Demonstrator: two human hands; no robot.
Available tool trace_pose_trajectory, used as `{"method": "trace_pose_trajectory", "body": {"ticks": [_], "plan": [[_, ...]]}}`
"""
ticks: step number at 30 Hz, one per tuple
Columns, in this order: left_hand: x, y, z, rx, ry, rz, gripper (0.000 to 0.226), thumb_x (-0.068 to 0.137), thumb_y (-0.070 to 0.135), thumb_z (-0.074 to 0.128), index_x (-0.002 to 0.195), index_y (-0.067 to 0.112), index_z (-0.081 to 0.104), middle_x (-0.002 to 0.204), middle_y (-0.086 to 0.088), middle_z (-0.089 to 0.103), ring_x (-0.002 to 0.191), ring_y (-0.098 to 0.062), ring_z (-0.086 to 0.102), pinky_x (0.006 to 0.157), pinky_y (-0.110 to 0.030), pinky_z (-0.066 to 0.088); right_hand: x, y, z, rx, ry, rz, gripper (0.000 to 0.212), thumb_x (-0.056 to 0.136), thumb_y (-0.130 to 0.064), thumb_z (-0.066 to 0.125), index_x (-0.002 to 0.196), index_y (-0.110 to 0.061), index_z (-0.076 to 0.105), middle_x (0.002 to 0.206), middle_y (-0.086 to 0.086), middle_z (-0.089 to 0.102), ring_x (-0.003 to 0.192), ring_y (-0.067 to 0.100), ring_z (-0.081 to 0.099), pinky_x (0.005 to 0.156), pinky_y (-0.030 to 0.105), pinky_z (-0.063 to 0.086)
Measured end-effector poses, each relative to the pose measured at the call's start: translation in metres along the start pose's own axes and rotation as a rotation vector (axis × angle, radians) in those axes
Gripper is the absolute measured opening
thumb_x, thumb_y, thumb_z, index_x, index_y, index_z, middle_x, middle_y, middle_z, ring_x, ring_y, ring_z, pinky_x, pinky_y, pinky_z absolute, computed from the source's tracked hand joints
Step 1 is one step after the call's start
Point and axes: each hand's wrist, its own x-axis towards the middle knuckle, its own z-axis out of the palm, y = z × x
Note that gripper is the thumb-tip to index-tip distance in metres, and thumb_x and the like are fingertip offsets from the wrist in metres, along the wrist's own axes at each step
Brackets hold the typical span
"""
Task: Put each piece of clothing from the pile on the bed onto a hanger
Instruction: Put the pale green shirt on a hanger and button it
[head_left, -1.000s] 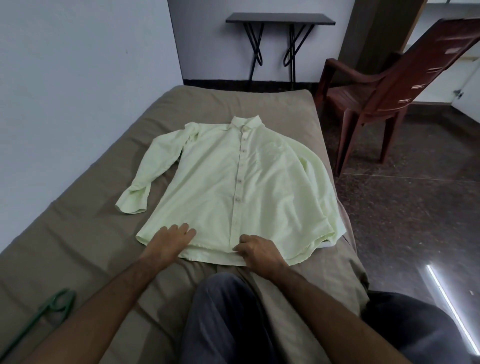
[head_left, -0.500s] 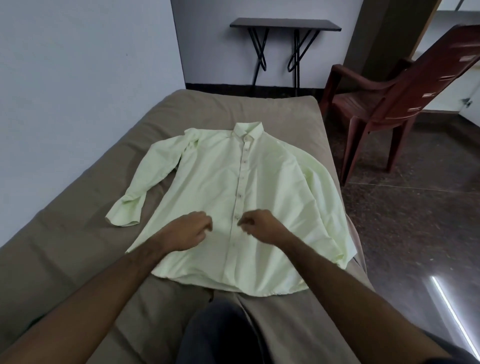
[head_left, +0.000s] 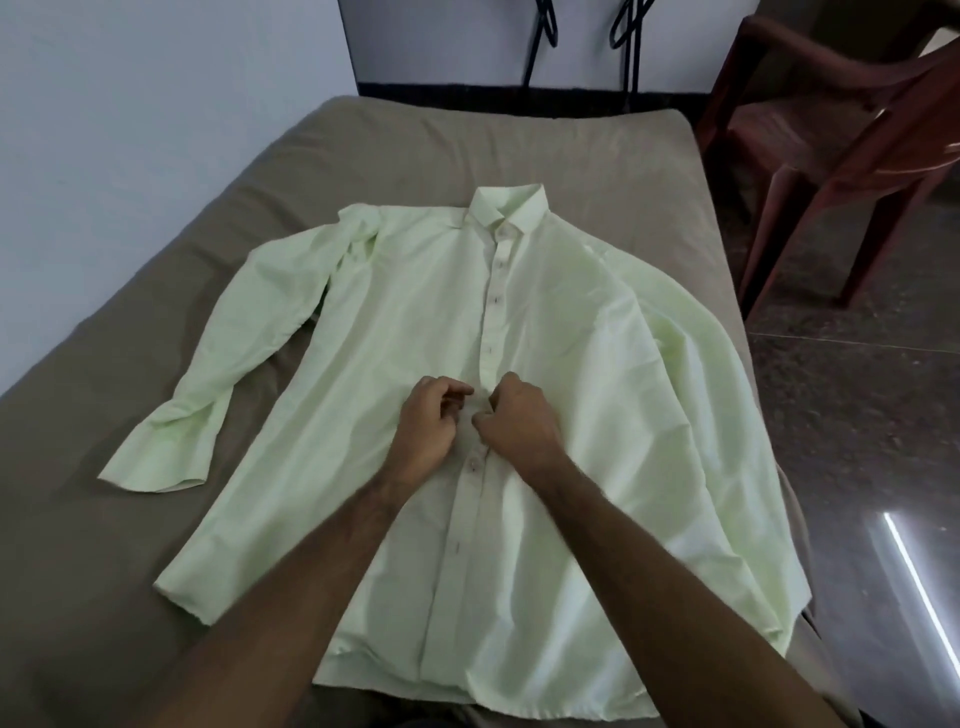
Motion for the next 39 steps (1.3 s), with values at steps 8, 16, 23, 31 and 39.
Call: {"method": "trace_pose_trajectory", "body": {"ticks": [8, 16, 23, 31, 39], "plan": [[0.005, 0.014, 0.011, 0.077, 0.019, -0.074, 0.007, 0.082, 0.015, 0.079, 0.088, 0.012, 0.075, 0.086, 0.004, 0.068, 0.074, -0.003, 0.062, 0.072, -0.011, 0.049, -0.011, 0.017, -0.017, 0.600, -0.014, 0.190, 0.009, 0.088, -0.012, 0.067, 0.089, -0.004, 0.069, 0.073, 0.010, 0.075, 0.065, 0.015, 0.073, 0.069, 0.028, 0.061], [0.020, 0.033, 0.006, -0.055, -0.104, -0.383, 0.012, 0.090, 0.011, 0.067, 0.080, 0.014, 0.074, 0.089, 0.001, 0.072, 0.089, -0.013, 0.065, 0.076, -0.024, 0.048, -0.011, 0.013, -0.010, 0.623, 0.052, 0.258, 0.019, 0.083, -0.016, 0.075, 0.071, -0.008, 0.063, 0.070, 0.011, 0.071, 0.056, 0.011, 0.067, 0.056, 0.024, 0.057], [0.023, 0.031, 0.002, -0.148, -0.203, -0.411, 0.021, 0.096, 0.007, 0.061, 0.077, 0.014, 0.069, 0.084, 0.000, 0.069, 0.082, -0.012, 0.062, 0.068, -0.022, 0.046, -0.012, 0.008, 0.013, 0.643, 0.178, 0.240, 0.018, 0.081, -0.027, 0.078, 0.088, -0.011, 0.072, 0.078, 0.000, 0.074, 0.074, 0.018, 0.072, 0.075, 0.037, 0.060], [0.023, 0.028, 0.003, -0.115, -0.225, -0.392, 0.021, 0.098, 0.008, 0.058, 0.081, 0.014, 0.068, 0.082, 0.002, 0.067, 0.076, -0.009, 0.060, 0.064, -0.022, 0.043, -0.013, 0.008, 0.011, 0.662, 0.156, 0.226, 0.014, 0.085, -0.025, 0.068, 0.084, -0.014, 0.076, 0.075, -0.003, 0.074, 0.073, 0.015, 0.070, 0.073, 0.035, 0.059], [0.022, 0.024, 0.003, -0.133, -0.158, -0.415, 0.009, 0.092, 0.006, 0.064, 0.088, 0.012, 0.070, 0.096, -0.005, 0.073, 0.096, -0.018, 0.068, 0.082, -0.029, 0.053, -0.014, 0.018, 0.003, 0.740, 0.094, 0.196, 0.007, 0.082, -0.014, 0.074, 0.082, -0.017, 0.080, 0.075, -0.003, 0.075, 0.064, 0.006, 0.064, 0.073, 0.029, 0.059]]}}
